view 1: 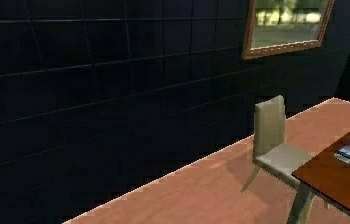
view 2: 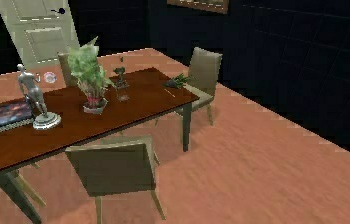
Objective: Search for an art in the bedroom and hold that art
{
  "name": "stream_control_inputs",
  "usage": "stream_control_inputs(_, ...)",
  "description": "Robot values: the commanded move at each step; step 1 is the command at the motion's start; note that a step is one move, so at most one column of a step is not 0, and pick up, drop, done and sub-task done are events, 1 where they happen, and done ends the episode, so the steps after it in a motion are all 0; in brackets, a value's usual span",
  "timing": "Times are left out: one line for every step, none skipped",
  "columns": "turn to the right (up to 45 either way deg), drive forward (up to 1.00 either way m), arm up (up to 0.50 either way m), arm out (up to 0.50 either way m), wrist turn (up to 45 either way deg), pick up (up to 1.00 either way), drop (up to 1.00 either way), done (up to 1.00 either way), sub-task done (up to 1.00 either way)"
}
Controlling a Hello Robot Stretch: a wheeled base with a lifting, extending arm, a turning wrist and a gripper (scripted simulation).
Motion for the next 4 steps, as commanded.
stream_control_inputs(3.0, 0.00, 0.00, 0.00, 0.0, 0.00, 0.00, 0.00, 0.00)
stream_control_inputs(0.0, 0.85, 0.00, 0.00, 0.0, 0.00, 0.00, 0.00, 0.00)
stream_control_inputs(45.0, 0.00, 0.00, 0.00, 0.0, 0.00, 0.00, 0.00, 0.00)
stream_control_inputs(45.0, 0.00, 0.00, 0.00, 0.0, 0.00, 0.00, 0.00, 0.00)
